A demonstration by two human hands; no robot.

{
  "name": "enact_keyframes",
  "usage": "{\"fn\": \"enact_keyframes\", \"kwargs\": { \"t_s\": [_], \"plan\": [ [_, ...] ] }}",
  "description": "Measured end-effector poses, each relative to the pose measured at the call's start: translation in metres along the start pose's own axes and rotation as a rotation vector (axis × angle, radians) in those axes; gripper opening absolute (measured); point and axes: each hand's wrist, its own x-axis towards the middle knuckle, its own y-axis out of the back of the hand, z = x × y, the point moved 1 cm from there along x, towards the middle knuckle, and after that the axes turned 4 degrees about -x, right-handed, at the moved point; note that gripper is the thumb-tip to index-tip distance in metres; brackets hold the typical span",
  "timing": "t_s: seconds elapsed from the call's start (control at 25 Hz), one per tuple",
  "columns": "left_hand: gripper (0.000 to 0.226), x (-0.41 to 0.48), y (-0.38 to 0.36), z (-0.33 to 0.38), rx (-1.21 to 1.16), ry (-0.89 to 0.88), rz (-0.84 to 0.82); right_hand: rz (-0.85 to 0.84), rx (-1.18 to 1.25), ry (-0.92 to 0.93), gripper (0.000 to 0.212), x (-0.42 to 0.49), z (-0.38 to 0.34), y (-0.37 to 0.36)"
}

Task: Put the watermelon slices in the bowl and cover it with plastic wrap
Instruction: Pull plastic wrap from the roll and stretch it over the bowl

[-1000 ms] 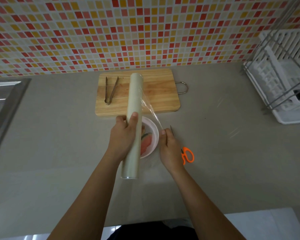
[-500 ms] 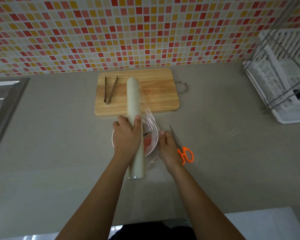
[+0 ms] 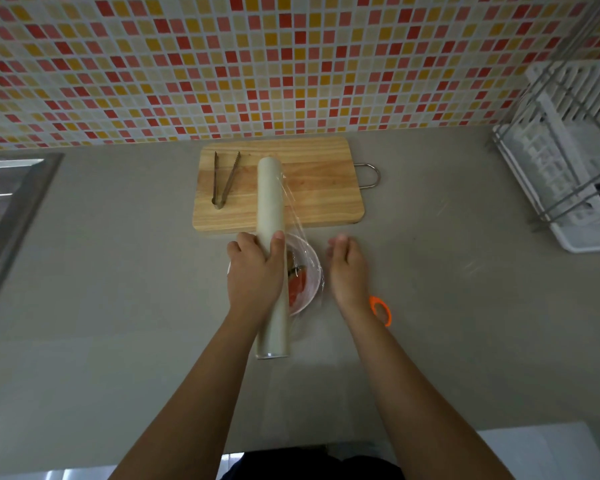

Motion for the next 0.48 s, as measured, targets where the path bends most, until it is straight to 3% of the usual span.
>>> {"fn": "enact_keyframes", "kwargs": {
  "t_s": [0.16, 0.32, 0.48],
  "plan": [
    [0.044, 0.000, -0.001, 0.001, 0.013, 0.015, -0.011, -0.224, -0.155, 0.101, 0.038, 0.039, -0.039, -0.010],
    [0.044, -0.001, -0.001, 0.002, 0.039, 0.018, -0.015, -0.385, -0.183, -0.045, 0.062, 0.059, -0.053, -0.027],
    [0.045, -0.001, -0.002, 0.004, 0.062, 0.019, -0.016, -0.387, -0.034, -0.103, 0.038, 0.063, -0.055, -0.037]
  ]
}}
